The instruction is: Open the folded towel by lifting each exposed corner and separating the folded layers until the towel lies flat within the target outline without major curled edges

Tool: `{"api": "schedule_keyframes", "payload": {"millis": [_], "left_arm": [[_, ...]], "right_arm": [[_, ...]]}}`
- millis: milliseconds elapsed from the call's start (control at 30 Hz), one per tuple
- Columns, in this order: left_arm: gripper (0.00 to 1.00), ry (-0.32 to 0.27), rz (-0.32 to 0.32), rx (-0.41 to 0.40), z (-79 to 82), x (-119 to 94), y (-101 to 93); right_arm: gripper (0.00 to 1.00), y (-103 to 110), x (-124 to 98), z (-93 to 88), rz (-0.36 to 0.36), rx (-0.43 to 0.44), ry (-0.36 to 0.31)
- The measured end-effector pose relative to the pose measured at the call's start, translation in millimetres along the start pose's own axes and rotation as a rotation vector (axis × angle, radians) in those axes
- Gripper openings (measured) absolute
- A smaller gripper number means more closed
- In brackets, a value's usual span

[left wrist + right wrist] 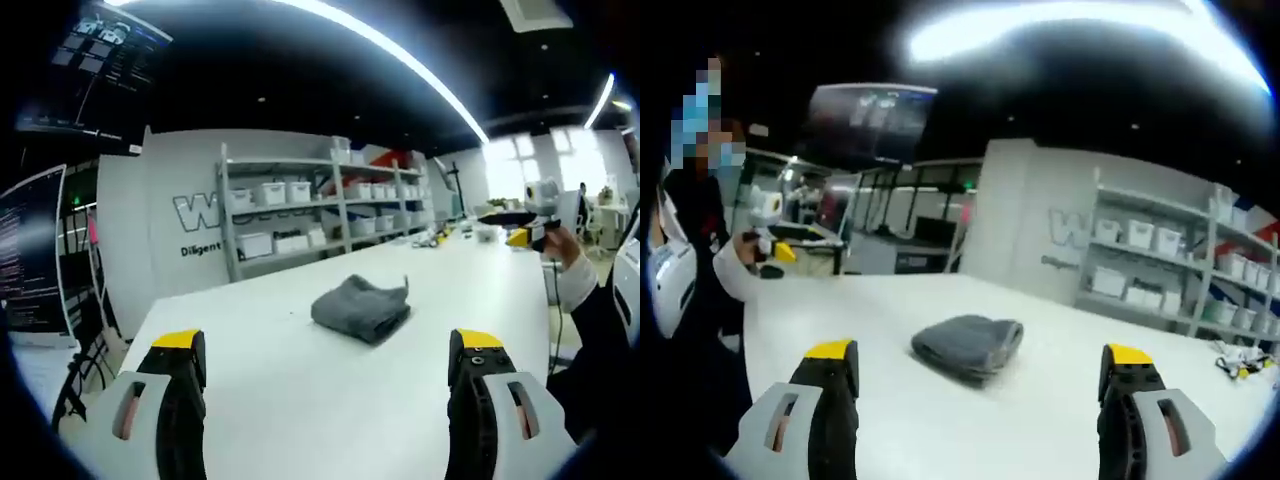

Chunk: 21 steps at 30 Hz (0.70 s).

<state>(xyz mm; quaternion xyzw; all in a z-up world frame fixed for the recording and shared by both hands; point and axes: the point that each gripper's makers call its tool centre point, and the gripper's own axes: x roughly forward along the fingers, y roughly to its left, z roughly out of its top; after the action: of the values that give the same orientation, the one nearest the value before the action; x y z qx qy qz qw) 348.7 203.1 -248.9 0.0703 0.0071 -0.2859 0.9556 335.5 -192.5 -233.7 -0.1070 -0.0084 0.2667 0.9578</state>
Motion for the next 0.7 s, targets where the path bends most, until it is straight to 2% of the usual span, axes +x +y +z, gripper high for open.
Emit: {"api": "schedule_keyframes", "payload": {"millis": [400,700], "left_arm": [[1.00,-0.006,-0.007,-0.002,1.7,-2.3,-1.7],[1.00,-0.007,0.001,0.004,2.3,-5.3,-1.0]], "right_arm": [[1.00,3.7,0.3,0.4,-0.004,0.001,-0.014],[1.00,5.5,3.3,-6.4,-0.010,-0.009,0.015]]}}
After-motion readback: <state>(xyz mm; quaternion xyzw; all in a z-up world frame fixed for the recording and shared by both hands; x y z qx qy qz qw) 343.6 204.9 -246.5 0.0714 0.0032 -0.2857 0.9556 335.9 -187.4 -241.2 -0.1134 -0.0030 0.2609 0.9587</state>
